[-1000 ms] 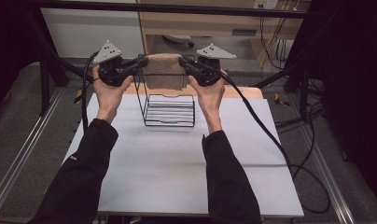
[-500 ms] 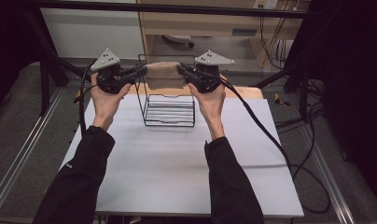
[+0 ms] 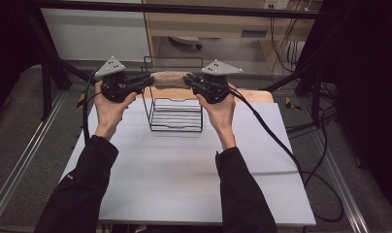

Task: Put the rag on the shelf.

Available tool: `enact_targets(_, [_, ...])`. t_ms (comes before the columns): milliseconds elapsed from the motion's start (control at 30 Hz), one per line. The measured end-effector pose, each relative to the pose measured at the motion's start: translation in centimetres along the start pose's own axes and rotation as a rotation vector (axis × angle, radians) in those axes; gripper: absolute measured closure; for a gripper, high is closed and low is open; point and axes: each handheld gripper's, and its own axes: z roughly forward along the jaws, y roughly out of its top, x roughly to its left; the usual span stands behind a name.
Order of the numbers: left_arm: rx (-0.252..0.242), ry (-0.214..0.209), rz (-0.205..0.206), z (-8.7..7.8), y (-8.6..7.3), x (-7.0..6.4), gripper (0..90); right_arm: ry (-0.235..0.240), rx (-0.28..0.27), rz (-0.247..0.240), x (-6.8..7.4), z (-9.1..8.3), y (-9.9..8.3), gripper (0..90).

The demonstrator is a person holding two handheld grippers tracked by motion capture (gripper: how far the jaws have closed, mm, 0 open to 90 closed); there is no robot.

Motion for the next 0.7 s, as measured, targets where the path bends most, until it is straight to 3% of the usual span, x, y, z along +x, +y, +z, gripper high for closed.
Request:
enact_targets(167, [-0.016,-0.013,-0.044,-0.1,1.3,0.0,73.8,-0.001,0.008,-0.016,0.1,0.0,-0.1,82.9])
enact_targets(300, [0.03,-0.015,-0.042,0.6,1.9,-0.3,80.7,0.0,0.018,-0.029,0.2,0.1,-0.3,82.8])
enact_targets(467, [0.119,-0.051,-0.044,0.9,1.2,-0.8,89.8,0.01,0.03,-0.027,0.2,0.1,-0.6,82.1])
enact_targets(700, [0.147,-0.036,-0.018,0.9,0.1,-0.9,89.9,0.02,0.058,-0.033,0.2,0.4,-1.0,80.6])
